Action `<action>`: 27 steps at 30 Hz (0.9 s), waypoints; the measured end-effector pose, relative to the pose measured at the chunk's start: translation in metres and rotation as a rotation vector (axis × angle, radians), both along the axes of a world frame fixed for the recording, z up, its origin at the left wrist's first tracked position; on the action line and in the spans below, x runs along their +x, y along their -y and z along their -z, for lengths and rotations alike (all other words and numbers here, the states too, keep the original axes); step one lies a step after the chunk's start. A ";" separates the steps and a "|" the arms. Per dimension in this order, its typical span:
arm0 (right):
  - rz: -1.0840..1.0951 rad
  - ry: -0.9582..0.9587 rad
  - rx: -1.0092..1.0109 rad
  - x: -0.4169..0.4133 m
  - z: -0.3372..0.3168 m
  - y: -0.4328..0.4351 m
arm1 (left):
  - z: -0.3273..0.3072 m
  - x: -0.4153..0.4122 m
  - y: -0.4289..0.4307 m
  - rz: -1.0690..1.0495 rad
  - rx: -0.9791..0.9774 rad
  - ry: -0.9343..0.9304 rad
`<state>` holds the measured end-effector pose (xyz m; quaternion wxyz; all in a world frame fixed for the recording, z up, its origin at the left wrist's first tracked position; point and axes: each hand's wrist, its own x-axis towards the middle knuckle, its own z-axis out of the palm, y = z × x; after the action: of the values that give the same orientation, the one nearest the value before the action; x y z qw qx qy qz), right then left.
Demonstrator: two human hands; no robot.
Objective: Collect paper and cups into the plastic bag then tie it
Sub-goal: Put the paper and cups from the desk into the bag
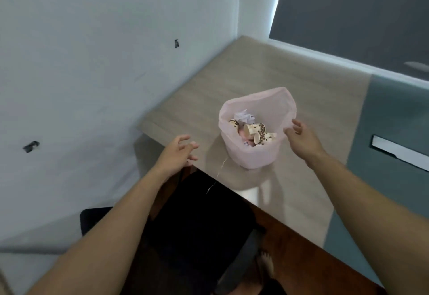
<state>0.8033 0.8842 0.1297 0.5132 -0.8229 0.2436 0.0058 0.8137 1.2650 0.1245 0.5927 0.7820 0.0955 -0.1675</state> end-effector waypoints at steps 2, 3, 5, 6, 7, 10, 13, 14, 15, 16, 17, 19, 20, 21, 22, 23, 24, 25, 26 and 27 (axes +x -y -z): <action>-0.003 -0.017 -0.014 -0.038 -0.002 -0.030 | -0.007 -0.022 -0.035 0.148 0.094 0.024; -0.017 -0.028 -0.019 -0.055 -0.003 -0.048 | -0.009 -0.030 -0.056 0.229 0.162 0.048; -0.049 -0.054 -0.015 -0.083 -0.003 -0.083 | -0.015 -0.045 -0.100 0.392 0.325 0.120; -0.070 -0.061 -0.013 -0.095 -0.002 -0.101 | -0.017 -0.051 -0.123 0.466 0.417 0.160; -0.099 -0.071 -0.016 -0.107 0.000 -0.119 | -0.019 -0.057 -0.144 0.538 0.511 0.189; -0.210 -0.117 -0.018 -0.139 0.013 -0.176 | -0.017 -0.074 -0.201 0.733 0.708 0.186; -0.288 -0.165 0.004 -0.166 0.030 -0.234 | -0.010 -0.091 -0.243 0.922 0.851 0.079; -0.320 -0.180 0.001 -0.174 0.036 -0.254 | -0.007 -0.097 -0.252 0.984 0.886 0.024; -0.355 -0.202 0.002 -0.183 0.041 -0.273 | -0.003 -0.104 -0.260 1.039 0.913 -0.046; -0.389 -0.222 0.012 -0.192 0.046 -0.293 | 0.003 -0.111 -0.267 1.088 0.933 -0.112; -0.424 -0.242 0.024 -0.202 0.048 -0.312 | 0.010 -0.118 -0.272 1.130 0.976 -0.174; -0.489 -0.285 0.033 -0.221 0.053 -0.348 | 0.030 -0.131 -0.285 1.175 1.083 -0.248; -0.527 -0.309 0.034 -0.229 0.056 -0.363 | 0.042 -0.136 -0.293 1.181 1.126 -0.258; -0.560 -0.342 0.039 -0.237 0.059 -0.379 | 0.056 -0.141 -0.299 1.181 1.158 -0.243; -0.591 -0.384 0.042 -0.245 0.063 -0.394 | 0.070 -0.146 -0.304 1.171 1.178 -0.200; -0.625 -0.430 0.043 -0.252 0.067 -0.408 | 0.082 -0.153 -0.306 1.146 1.186 -0.149; -0.661 -0.477 0.040 -0.259 0.071 -0.420 | 0.092 -0.159 -0.306 1.113 1.183 -0.106; -0.695 -0.513 0.021 -0.266 0.076 -0.432 | 0.099 -0.164 -0.303 1.076 1.172 -0.072; -0.719 -0.543 -0.022 -0.273 0.083 -0.442 | 0.104 -0.168 -0.299 1.036 1.163 -0.041; -0.727 -0.564 -0.093 -0.281 0.091 -0.450 | 0.105 -0.171 -0.296 1.003 1.166 -0.007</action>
<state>0.5227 1.3340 0.0386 0.3541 -0.8434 0.0693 0.3980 0.6426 1.5607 0.0197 -0.0624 0.9173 -0.1958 -0.3411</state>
